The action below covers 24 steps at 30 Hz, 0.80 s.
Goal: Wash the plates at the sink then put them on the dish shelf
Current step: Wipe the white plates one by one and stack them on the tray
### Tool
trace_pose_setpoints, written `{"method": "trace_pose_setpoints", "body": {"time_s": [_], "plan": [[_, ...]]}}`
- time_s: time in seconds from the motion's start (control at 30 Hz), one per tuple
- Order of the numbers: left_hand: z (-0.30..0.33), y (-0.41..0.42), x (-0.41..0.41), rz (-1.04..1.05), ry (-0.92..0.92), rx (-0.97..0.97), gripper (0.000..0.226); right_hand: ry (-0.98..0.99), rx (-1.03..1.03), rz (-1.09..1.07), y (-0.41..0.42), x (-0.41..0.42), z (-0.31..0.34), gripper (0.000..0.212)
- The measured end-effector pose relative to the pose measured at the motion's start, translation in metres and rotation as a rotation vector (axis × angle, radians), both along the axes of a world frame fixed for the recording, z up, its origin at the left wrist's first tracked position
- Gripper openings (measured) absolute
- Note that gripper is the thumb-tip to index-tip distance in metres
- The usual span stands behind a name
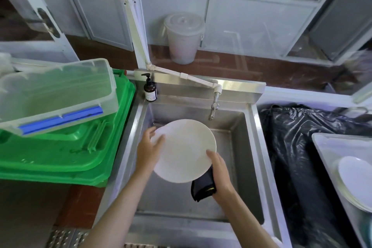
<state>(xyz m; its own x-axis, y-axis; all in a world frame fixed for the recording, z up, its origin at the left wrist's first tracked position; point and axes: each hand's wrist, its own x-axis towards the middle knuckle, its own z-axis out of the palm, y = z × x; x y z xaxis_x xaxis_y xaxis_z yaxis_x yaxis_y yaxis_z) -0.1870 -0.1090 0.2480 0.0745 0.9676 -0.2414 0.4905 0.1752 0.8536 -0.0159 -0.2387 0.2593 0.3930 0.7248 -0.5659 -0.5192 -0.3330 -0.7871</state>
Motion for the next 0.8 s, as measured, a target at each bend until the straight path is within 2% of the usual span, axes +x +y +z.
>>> {"method": "trace_pose_setpoints", "body": {"time_s": [0.07, 0.1, 0.13, 0.3, 0.43, 0.5, 0.57, 0.63, 0.73, 0.8], "plan": [[0.005, 0.0, -0.003, 0.085, -0.292, -0.502, 0.051, -0.087, 0.003, 0.014, -0.003, -0.002, -0.001, 0.022], [0.007, 0.0, -0.005, 0.074, -0.379, -0.667, 0.052, -0.129, -0.019, 0.023, -0.006, -0.002, -0.005, 0.023], [0.005, -0.001, -0.008, 0.063, -0.426, -0.741, 0.053, -0.168, -0.05, 0.038, -0.008, -0.002, -0.009, 0.026], [-0.015, 0.002, -0.014, 0.112, -0.475, -0.729, 0.058, -0.366, -0.255, 0.045, -0.029, 0.01, -0.021, 0.042], [-0.013, 0.0, -0.016, 0.123, -0.454, -0.619, 0.048, -0.542, -0.309, 0.008, -0.032, 0.033, -0.02, 0.026], [-0.011, -0.002, -0.017, 0.118, -0.423, -0.567, 0.047, -0.748, -0.245, 0.017, -0.024, 0.039, -0.008, 0.018], [-0.009, -0.006, -0.015, 0.1, -0.403, -0.558, 0.039, -0.971, -0.122, 0.045, -0.009, 0.036, 0.005, 0.021], [-0.004, -0.015, -0.01, 0.056, -0.396, -0.553, 0.034, -1.144, -0.008, 0.129, 0.009, 0.027, 0.01, 0.016], [0.001, -0.023, -0.003, 0.014, -0.421, -0.544, 0.04, -1.471, 0.178, 0.435, 0.03, 0.016, 0.004, 0.042], [0.005, -0.021, -0.002, 0.05, -0.44, -0.537, 0.036, -1.557, 0.303, 0.626, 0.034, 0.009, -0.006, 0.051]]}}
